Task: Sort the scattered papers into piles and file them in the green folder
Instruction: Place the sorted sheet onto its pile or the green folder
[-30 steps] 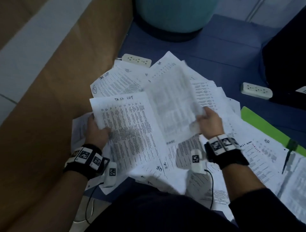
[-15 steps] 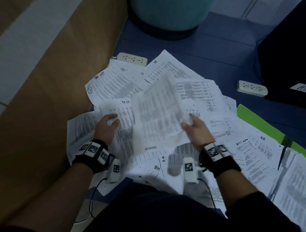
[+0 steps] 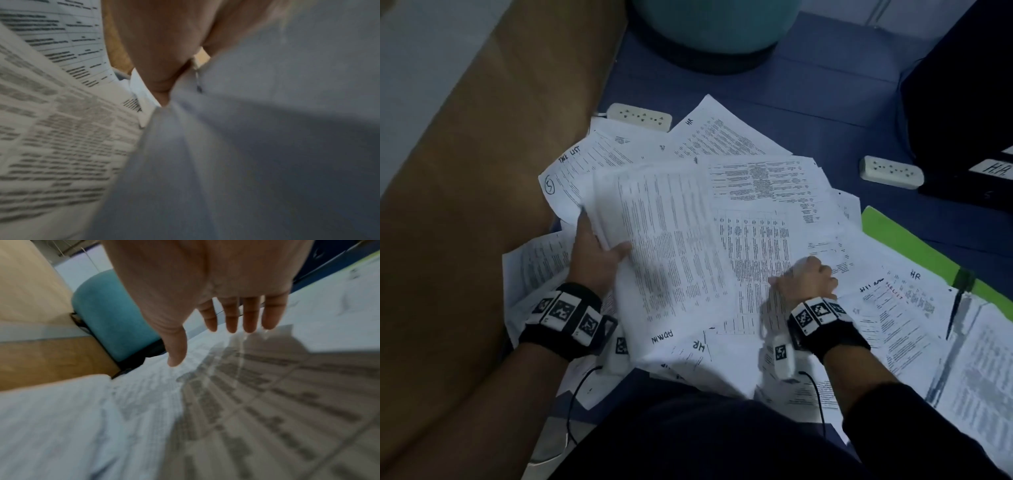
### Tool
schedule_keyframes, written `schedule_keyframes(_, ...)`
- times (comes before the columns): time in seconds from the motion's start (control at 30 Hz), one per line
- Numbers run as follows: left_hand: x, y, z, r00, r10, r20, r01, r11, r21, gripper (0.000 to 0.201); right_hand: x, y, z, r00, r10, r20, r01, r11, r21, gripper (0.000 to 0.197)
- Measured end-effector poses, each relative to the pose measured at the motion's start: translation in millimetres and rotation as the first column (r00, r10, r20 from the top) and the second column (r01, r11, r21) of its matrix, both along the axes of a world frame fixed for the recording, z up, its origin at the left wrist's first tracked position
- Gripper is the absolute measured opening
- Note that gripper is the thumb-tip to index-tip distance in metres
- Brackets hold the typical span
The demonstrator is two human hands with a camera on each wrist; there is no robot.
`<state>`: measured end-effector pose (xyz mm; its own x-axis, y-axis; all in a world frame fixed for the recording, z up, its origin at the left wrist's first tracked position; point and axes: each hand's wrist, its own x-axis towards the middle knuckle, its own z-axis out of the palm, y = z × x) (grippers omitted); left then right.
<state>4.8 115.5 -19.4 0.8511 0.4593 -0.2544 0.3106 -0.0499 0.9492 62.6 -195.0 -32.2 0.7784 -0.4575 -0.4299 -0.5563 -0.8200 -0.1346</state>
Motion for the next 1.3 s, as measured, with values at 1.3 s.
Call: schedule_keyframes(1.3,-6.6,-14.6,-0.8,0.974,-0.112,-0.199,0.084,0.986,-0.141,0.024,2.9,18.1,0.3,0.961,0.219,0.168,-0.275,0.823,0.498,0.045)
